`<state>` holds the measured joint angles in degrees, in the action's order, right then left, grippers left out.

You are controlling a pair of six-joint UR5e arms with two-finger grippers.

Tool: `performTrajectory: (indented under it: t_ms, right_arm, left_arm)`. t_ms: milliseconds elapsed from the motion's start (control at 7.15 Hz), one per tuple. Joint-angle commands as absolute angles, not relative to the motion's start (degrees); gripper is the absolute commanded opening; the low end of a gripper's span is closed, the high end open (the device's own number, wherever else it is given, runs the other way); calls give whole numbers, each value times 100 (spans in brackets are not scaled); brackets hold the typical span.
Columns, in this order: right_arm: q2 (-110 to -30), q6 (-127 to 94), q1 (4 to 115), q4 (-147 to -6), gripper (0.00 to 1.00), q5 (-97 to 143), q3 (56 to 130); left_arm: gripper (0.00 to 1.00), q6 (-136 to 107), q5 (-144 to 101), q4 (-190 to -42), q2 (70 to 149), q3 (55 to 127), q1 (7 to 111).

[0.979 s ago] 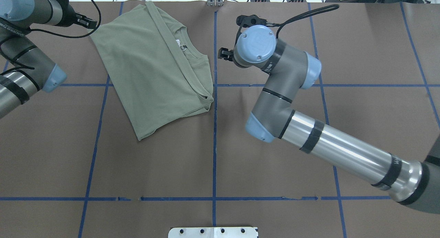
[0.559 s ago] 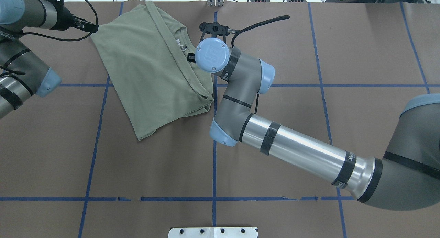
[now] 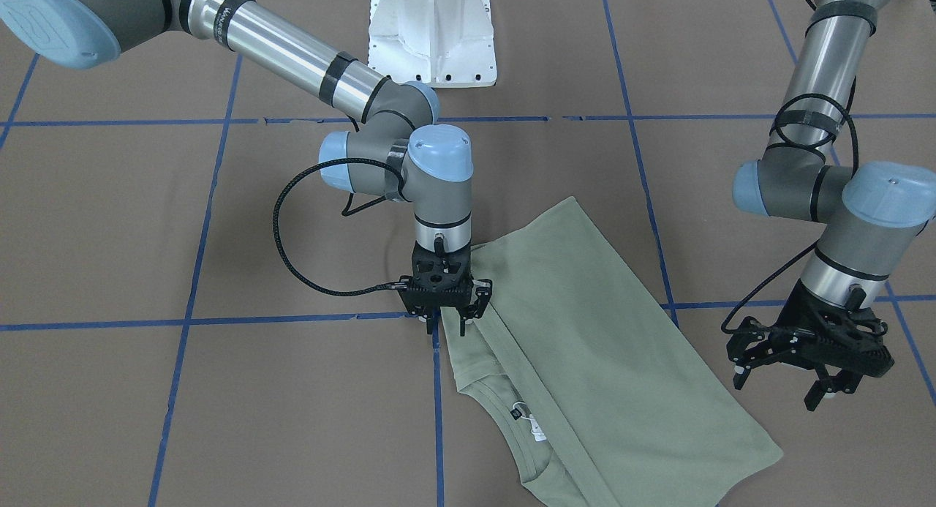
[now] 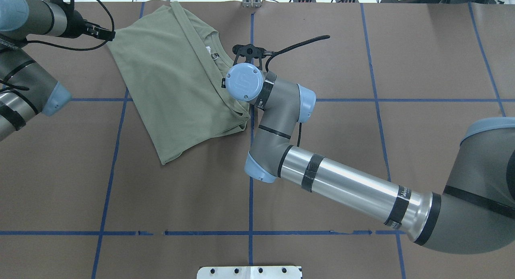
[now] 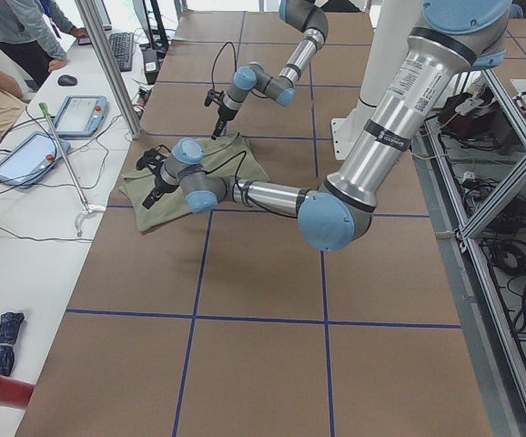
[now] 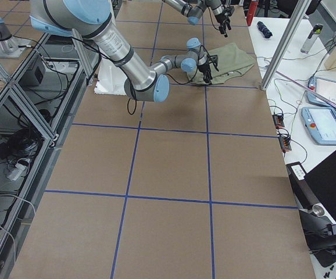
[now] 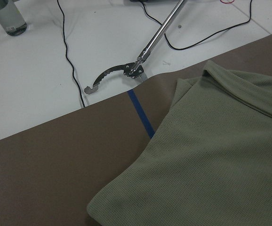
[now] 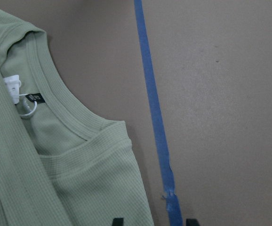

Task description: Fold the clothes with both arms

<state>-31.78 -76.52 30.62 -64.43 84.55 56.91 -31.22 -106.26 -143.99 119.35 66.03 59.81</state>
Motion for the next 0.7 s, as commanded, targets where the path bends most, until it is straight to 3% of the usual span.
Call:
performTrajectory:
  t_ms: [0,280,420,559]
  right_arm:
    - [-3225,-7734,2980,-6451,50,8473,5722]
    - [-3217,-7805,2936,-6460,45,8464,5748]
    - [-3208,-7813,2936,-6460,27,8464,5757]
    - [-3217,-7961,2909,-6460,0,8446,5766]
  left_arm:
    - [100,-3173,-10626,-14423,11883,6601,5968]
    - [100,-3173,-10626,-14423,11848,6601,5968]
    - [100,-3173,-10626,-14423,11848,6601,5968]
    - [100,-3173,-10626,-14423,11848,6601,5959]
